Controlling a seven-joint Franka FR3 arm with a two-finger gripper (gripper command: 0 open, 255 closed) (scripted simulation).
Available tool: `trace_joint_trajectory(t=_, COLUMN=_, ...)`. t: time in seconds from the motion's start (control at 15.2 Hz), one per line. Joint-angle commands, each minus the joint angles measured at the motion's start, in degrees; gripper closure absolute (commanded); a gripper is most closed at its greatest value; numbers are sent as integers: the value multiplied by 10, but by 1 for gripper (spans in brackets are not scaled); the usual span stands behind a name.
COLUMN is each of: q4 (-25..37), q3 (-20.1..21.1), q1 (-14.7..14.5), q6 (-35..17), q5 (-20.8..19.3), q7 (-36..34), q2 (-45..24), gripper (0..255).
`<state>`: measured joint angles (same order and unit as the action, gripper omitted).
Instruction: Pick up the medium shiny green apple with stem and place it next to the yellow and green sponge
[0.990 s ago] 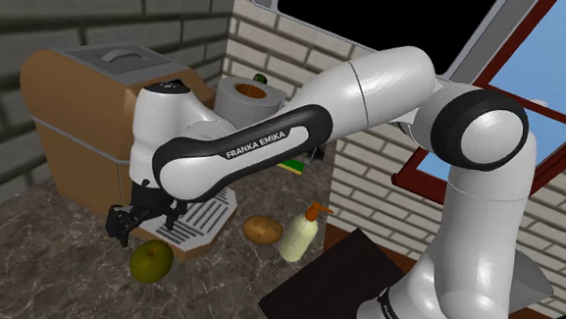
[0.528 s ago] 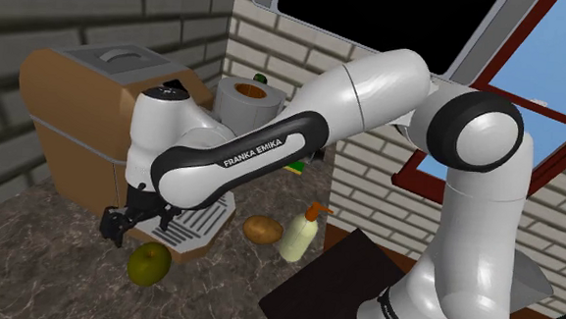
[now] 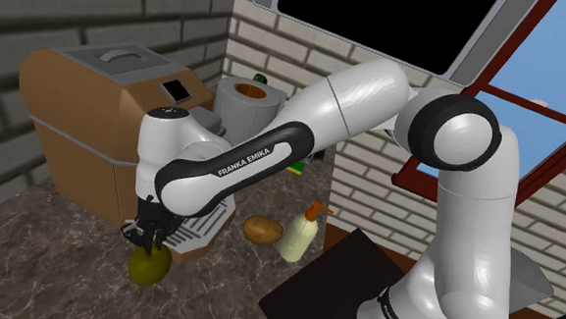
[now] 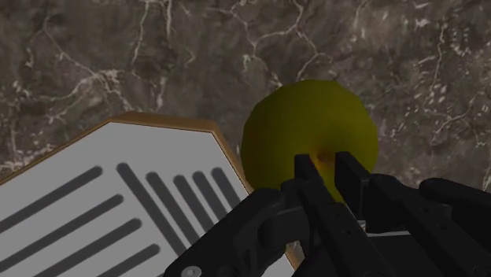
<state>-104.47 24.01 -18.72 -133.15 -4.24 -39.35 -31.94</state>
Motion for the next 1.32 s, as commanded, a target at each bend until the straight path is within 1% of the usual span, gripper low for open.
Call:
trace_joint_trajectory(t=0.0, q4=0, q3=0, q1=0, q6=0, q5=0, q7=0, q2=0, gripper=255)
trace_joint_trajectory(t=0.4, q4=4, q3=0, q1=0, q6=3, q5=0, q7=1, q2=-1, gripper=255)
trace_joint_trajectory(t=1.25, q4=23, q3=16, q1=13, q6=79, q5=23, q7=5, q2=58, gripper=255)
